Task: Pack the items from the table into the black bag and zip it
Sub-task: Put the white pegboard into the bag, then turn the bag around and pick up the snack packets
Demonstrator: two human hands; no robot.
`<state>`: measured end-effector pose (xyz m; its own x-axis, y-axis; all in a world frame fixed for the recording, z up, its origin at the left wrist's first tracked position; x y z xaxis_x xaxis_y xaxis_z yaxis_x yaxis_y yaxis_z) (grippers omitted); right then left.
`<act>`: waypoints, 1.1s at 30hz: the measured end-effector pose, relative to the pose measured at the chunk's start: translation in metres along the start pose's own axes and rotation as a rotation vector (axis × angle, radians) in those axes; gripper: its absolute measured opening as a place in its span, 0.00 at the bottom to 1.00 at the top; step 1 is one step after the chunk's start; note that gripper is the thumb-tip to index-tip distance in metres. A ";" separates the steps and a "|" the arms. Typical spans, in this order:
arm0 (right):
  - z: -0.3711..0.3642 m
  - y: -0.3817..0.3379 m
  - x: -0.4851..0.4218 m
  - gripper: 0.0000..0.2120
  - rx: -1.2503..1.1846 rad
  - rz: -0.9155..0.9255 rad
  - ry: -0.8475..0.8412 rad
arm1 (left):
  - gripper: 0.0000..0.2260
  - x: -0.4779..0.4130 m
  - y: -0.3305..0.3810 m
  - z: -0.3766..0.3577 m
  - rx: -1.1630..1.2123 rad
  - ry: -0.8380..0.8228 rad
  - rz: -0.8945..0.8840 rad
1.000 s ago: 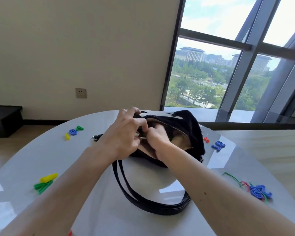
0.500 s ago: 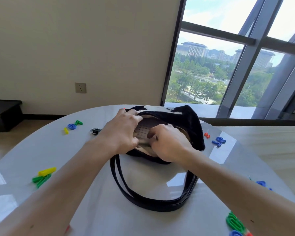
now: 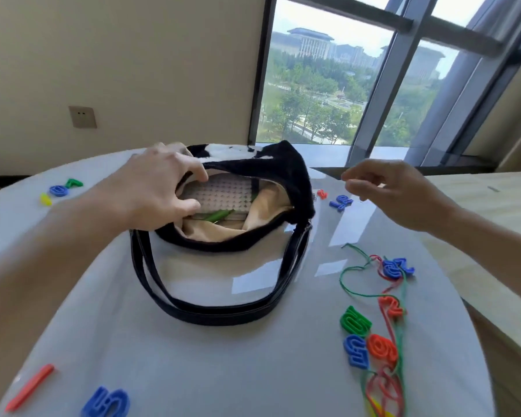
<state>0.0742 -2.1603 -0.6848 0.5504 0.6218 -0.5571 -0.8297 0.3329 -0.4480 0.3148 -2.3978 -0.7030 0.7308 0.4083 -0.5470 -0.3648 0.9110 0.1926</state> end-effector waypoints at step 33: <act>-0.067 -0.058 -0.066 0.22 -0.120 0.209 0.027 | 0.30 0.002 -0.005 0.002 0.164 -0.161 0.046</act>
<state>0.0919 -2.2681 -0.6692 0.3719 0.6484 -0.6642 -0.9095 0.1114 -0.4006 0.3195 -2.4009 -0.7036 0.8032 0.4414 -0.4002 -0.3105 0.8834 0.3511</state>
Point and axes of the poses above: each hand's wrist, its own x-axis away from the middle knuckle, its own z-axis out of the back of the hand, y = z × x, the point moved 4 cm from there along -x, towards the middle knuckle, and after that the axes turned 15 degrees about y, right-handed, at the moved point
